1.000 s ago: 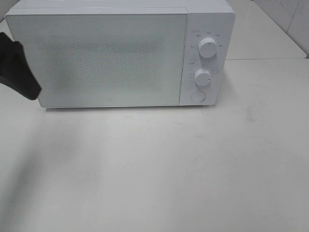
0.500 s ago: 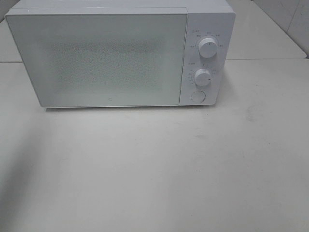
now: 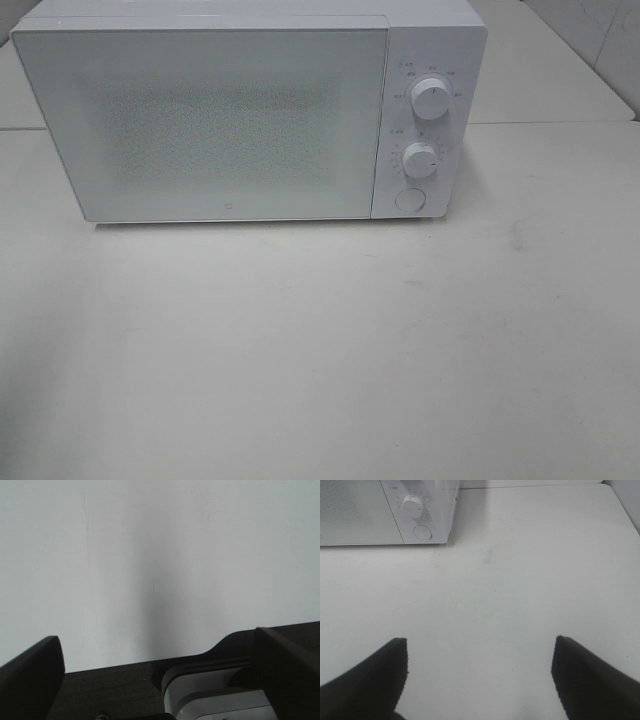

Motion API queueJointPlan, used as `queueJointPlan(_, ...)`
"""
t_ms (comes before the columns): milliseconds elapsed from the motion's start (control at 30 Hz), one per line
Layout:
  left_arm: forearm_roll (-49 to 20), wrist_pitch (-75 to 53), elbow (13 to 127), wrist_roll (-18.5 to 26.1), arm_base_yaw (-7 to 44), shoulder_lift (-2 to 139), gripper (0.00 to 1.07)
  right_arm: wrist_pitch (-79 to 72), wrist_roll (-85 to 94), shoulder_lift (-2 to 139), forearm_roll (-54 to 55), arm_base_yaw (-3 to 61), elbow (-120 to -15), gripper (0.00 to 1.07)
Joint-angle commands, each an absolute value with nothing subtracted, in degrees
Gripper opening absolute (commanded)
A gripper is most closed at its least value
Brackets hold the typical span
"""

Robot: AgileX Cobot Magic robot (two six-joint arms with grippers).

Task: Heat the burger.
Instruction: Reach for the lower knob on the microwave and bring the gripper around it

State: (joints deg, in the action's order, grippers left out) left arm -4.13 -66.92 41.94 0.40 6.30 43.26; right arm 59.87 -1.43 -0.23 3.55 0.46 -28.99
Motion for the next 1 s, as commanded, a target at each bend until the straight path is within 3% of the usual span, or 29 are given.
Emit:
queueJointPlan(33,-4.93,-63.94,37.36,3.78,6.19,38.67,0.96,59.24,-1.83,-1.78,3.78,0.00,-28.88,0.76)
queueJointPlan(333,-4.64,-58.79,29.34,4.87,6.19,28.07,0.96,59.24,-1.83,-1.78,3.78,0.00,-28.88,0.76)
queueJointPlan(867,-7.85,-59.24,28.59,2.64,5.90,11.75,0.96,59.24,-1.83,-1.78,3.78,0.00,-28.88,0.76)
queueJointPlan(1000,-8.14,-59.13,28.59,2.64,1.15,5.16,0.96,59.24,-1.83,-1.78,3.78,0.00,-28.88,0.76)
